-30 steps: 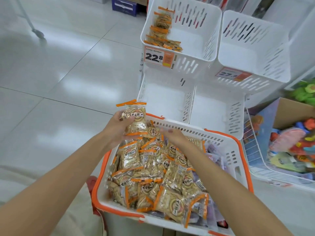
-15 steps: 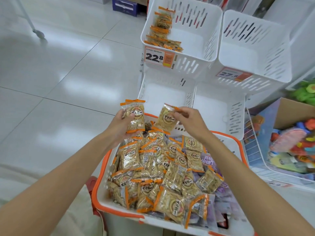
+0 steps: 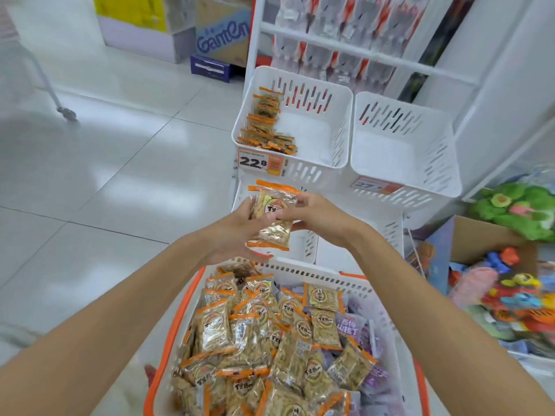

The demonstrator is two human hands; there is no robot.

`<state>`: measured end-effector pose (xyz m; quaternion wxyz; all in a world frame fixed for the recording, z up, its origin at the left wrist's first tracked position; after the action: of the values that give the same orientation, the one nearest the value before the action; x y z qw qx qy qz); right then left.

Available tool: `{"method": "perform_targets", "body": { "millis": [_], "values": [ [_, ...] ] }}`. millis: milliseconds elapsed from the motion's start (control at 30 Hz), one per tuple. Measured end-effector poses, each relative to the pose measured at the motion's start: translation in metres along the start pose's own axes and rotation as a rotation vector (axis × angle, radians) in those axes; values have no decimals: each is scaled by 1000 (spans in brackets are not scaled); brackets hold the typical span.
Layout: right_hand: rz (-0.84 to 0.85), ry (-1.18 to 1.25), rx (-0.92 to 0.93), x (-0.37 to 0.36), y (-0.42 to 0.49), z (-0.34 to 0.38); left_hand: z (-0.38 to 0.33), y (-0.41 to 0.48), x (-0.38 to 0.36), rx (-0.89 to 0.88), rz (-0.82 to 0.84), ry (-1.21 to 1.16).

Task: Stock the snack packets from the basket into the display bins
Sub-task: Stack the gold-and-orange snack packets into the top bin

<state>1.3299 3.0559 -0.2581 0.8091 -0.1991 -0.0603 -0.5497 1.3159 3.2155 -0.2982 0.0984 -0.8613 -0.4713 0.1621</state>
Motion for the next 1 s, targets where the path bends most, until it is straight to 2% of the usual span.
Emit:
{"method": "perform_targets", "body": {
  "millis": [133, 200, 300, 400, 500, 567, 633, 700, 800, 867, 933, 1000],
  "values": [
    [-7, 43, 107, 30, 11, 31, -43, 23, 7, -111, -6, 335],
    [16, 6, 108, 47, 18, 47, -68, 39, 9, -228, 18, 413],
    [-38, -35, 145, 78, 38, 70, -103, 68, 19, -293, 23, 459],
    [-262, -21, 233, 119, 67, 89, -142, 100, 47, -401, -166, 538],
    [-539, -243, 322, 158, 107, 94, -167, 131, 87, -496, -471, 682],
    [-679, -396, 356, 171, 142, 85, -168, 154, 112, -489, -624, 836],
    [-749, -432, 362, 172, 179, 66, -161, 179, 131, -421, -655, 886],
    [-687, -447, 341, 165, 213, 40, -151, 194, 140, -364, -639, 848],
    [-424, -507, 229, 149, 240, 8, -140, 203, 140, -438, -598, 787],
    [-284, -384, 166, 143, 241, 0, -139, 202, 138, -481, -590, 724],
    [-228, -285, 129, 145, 241, -3, -141, 202, 137, -515, -590, 667],
    [-202, -322, 126, 145, 244, -4, -144, 199, 133, -552, -553, 626]
  ]
}}
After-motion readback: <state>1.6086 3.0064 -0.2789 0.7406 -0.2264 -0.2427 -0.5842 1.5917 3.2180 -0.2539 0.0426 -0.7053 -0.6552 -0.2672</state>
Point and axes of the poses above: each hand's wrist, its own y-axis towards the middle knuckle, its own x-axis out of the back of the hand, z = x × y, the point moved 4 cm from there along y, towards the middle knuckle, and after that the axes turned 2 degrees about x, right-handed, at the moved point
